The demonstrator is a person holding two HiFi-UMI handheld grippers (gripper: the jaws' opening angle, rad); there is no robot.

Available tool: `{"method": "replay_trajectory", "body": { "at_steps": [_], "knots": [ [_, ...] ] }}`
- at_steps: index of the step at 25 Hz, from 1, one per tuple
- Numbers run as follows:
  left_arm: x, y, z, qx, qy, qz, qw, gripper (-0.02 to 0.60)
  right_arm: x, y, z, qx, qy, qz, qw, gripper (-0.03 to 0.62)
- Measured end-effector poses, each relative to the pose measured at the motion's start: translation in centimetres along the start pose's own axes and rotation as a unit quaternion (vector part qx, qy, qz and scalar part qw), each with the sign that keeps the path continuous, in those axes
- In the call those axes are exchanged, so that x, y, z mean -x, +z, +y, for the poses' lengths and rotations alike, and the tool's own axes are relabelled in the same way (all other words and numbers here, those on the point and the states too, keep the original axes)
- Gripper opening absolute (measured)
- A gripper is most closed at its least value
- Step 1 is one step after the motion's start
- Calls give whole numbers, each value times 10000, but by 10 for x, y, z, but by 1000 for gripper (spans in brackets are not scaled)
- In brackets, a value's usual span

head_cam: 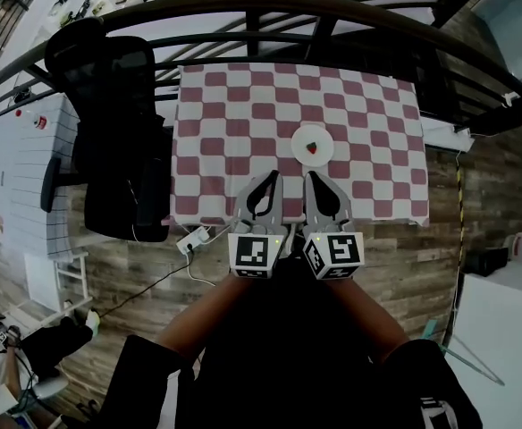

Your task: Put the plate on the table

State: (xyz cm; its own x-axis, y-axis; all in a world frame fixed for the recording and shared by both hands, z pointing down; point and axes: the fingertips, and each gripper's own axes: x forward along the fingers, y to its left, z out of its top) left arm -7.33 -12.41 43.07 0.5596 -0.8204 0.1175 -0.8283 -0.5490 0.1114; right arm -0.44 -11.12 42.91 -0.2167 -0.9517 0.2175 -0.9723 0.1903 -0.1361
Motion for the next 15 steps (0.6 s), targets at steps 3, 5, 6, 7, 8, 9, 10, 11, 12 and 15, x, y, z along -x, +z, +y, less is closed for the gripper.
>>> {"method": "replay_trajectory", "body": {
  "at_steps": [3,5,6,7,8,9,10,11,12,15],
  "knots": [
    [2,2,3,5,53,-56,10000,8,3,3,3,197,-84,-61,9998,-2],
    [3,3,4,1,76,-70,9999,9,4,5,5,332,-98,-81,9994,-2],
    [3,4,4,3,80,-73,9999,8,4,6,6,386,-90,-91,9992,-3],
    [5,4,3,1,76,-75,9999,8,4,7,7,424,-75,-100,9990,-3],
    [6,4,2,-12,68,-76,9999,9,5,8,8,452,-60,-106,9989,-3],
    [8,4,1,-29,61,-79,9999,9,4,8,9,477,-48,-108,9988,-3],
    [9,4,0,-44,62,-85,9999,9,4,8,10,506,-37,-103,9987,-3],
    [9,5,1,-49,71,-91,9999,9,3,8,12,544,-29,-94,9985,-3],
    [10,5,2,-44,88,-96,9999,9,2,8,14,594,-21,-89,9982,-3],
    [13,6,5,-31,142,-109,9998,8,2,8,20,688,9,-95,9976,-3]
  ]
}}
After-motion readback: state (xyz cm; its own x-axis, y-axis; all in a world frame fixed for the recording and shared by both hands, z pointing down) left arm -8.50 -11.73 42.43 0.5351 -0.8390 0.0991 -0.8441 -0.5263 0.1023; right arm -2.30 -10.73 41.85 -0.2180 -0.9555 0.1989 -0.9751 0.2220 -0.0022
